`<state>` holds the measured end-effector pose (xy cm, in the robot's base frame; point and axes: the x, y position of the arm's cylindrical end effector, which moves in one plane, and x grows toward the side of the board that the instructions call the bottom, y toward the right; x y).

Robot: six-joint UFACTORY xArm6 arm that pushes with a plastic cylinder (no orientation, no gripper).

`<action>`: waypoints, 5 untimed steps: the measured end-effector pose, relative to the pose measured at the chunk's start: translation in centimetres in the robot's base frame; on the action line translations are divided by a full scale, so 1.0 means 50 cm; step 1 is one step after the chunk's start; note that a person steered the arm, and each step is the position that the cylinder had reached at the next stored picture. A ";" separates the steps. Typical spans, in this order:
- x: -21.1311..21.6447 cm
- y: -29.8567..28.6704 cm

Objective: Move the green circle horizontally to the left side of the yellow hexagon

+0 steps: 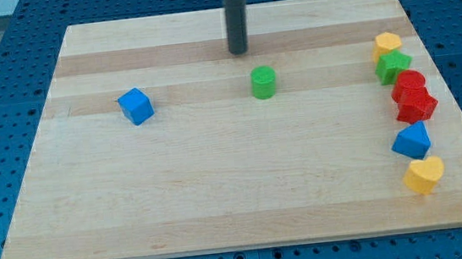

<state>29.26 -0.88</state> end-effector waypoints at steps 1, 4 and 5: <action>0.035 -0.016; 0.190 0.062; 0.175 0.131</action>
<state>38.03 5.68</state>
